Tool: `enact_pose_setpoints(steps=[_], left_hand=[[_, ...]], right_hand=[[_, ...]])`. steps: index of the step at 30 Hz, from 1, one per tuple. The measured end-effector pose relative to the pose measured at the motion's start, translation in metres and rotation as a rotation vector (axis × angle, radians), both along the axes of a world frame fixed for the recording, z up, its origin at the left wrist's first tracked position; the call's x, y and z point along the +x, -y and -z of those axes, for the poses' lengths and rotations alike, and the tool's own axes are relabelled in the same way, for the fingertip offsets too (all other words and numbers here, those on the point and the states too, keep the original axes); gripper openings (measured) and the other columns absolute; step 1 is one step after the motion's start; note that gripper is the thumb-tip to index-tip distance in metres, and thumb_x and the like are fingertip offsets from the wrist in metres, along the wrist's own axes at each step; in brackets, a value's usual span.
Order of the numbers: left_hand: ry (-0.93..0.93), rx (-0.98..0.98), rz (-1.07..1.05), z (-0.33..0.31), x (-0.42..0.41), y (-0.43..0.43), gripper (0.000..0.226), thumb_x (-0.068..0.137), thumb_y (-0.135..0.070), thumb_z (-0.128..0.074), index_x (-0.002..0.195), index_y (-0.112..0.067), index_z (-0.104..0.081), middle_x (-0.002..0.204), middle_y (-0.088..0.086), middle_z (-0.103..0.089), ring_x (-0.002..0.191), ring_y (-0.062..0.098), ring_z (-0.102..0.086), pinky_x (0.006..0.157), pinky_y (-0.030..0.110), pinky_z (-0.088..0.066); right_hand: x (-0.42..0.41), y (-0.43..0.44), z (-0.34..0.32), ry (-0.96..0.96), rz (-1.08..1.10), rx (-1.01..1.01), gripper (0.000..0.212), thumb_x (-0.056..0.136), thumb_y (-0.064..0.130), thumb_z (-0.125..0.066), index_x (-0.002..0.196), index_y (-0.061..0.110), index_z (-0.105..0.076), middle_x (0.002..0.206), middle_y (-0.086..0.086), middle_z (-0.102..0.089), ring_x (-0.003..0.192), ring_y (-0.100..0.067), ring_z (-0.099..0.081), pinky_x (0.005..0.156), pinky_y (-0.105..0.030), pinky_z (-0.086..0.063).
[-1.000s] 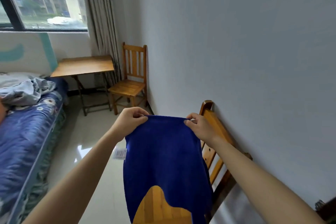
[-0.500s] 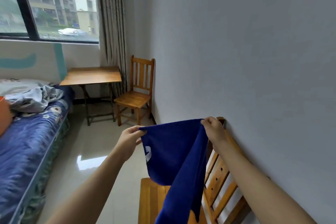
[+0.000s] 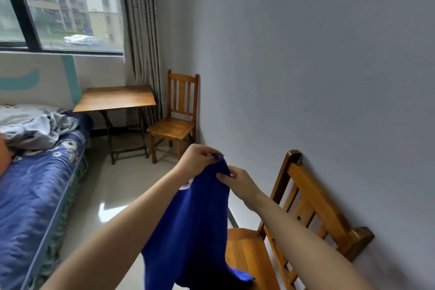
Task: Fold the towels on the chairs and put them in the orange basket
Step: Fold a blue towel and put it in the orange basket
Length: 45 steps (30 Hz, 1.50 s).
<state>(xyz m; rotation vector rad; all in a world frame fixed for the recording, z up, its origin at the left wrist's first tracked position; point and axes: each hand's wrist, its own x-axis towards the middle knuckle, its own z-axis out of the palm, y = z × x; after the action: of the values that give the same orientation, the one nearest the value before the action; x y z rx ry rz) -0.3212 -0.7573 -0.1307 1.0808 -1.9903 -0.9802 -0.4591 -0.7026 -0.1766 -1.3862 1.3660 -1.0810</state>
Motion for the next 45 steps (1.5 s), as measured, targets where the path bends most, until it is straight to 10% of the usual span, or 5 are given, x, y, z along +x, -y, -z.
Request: enact_pose_setpoints(steps=[9,14,20,29,45], left_hand=[[-0.321,0.62,0.042,0.087,0.044,-0.006,0.033,0.097,-0.042,-0.039,0.101,-0.02,-0.064,0.1,0.006,-0.065,0.092,0.02,-0.059,0.095,0.038,-0.04],[-0.309,0.576,0.131,0.097,0.033,-0.003,0.026,0.086,-0.041,-0.052,0.109,-0.028,-0.059,0.108,-0.005,-0.064,0.104,0.014,-0.058,0.091,0.03,-0.042],[-0.341,0.37,0.023,0.091,0.027,0.015,0.019,0.09,-0.015,-0.057,0.094,0.003,-0.062,0.081,0.016,-0.063,0.075,0.028,-0.057,0.071,0.036,-0.047],[0.189,-0.158,0.051,0.056,0.01,0.052,0.017,0.086,-0.023,-0.062,0.084,-0.007,-0.067,0.072,0.008,-0.062,0.064,0.018,-0.054,0.064,0.036,-0.047],[0.766,-0.124,0.29,0.106,0.029,0.078,0.02,0.084,-0.031,-0.061,0.093,-0.014,-0.065,0.086,0.001,-0.061,0.087,0.02,-0.059,0.082,0.034,-0.048]], right_hand=[[0.012,0.034,-0.018,0.163,0.142,-0.039,0.02,0.097,0.013,-0.043,0.093,0.019,-0.062,0.092,-0.004,-0.063,0.086,-0.017,-0.056,0.078,-0.028,-0.046],[0.01,0.045,-0.02,0.111,0.13,-0.059,0.022,0.098,0.016,-0.041,0.093,0.022,-0.062,0.095,-0.003,-0.062,0.09,-0.018,-0.056,0.08,-0.03,-0.047],[-0.008,0.047,-0.018,0.015,0.218,-0.068,0.023,0.099,0.015,-0.04,0.086,0.02,-0.059,0.085,-0.001,-0.061,0.079,-0.015,-0.052,0.07,-0.024,-0.043],[-0.029,0.041,-0.015,-0.196,0.198,-0.058,0.016,0.097,0.017,-0.045,0.106,0.018,-0.058,0.089,-0.001,-0.062,0.082,-0.015,-0.059,0.069,-0.023,-0.051],[-0.064,0.063,-0.05,-0.98,-0.329,0.218,0.022,0.09,0.021,-0.058,0.096,0.003,-0.069,0.077,0.009,-0.06,0.072,-0.007,-0.059,0.065,-0.015,-0.049]])
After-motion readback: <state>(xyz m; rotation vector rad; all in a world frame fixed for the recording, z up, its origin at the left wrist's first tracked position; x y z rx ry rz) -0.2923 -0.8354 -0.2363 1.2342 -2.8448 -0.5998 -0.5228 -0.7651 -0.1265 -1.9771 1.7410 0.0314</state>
